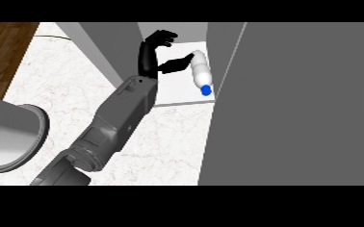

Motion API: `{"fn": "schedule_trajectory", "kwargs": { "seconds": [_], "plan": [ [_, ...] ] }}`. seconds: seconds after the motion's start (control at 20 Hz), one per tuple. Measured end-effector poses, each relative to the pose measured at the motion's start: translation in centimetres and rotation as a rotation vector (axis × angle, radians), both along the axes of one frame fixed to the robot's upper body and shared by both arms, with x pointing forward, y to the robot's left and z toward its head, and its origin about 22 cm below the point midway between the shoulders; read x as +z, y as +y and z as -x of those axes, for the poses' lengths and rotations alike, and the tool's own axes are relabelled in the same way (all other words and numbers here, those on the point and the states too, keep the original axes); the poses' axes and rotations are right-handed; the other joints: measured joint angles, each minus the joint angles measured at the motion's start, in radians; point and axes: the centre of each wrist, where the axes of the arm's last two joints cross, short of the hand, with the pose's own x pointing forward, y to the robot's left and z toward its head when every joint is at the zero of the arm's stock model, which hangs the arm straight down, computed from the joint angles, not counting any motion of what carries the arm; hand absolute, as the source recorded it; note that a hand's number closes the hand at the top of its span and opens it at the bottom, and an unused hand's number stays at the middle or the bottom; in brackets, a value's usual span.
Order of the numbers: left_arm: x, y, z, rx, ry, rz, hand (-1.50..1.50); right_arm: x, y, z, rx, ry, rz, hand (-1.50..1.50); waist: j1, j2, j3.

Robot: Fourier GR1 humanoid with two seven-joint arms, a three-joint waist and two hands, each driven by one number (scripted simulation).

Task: Pick up the bottled water, place it into the cabinet and close the cabinet

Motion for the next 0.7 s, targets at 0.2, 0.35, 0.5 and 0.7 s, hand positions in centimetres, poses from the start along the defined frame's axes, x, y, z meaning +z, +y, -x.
{"fn": "schedule_trajectory", "kwargs": {
  "seconds": [0.2,0.35,0.5,0.7],
  "plan": [
    [0.2,0.1,-0.2,-0.007,0.000,0.018,-1.50,0.0,0.0,0.0,0.004,-0.005,-0.006,-1.50,0.001,0.001,0.000],
    [0.7,0.2,-0.5,-0.007,-0.001,0.033,-1.50,-0.3,0.0,0.1,0.006,-0.006,-0.011,-1.50,0.002,0.001,0.000],
    [0.9,0.3,-0.7,-0.013,-0.009,0.060,-1.50,-0.2,-0.1,0.1,0.009,-0.014,-0.014,-1.50,0.000,0.002,0.000],
    [1.3,0.4,-0.9,-0.040,-0.021,0.046,-1.50,-0.3,-0.2,0.3,0.006,-0.002,-0.011,-1.50,0.000,0.001,-0.001]
  ]
}}
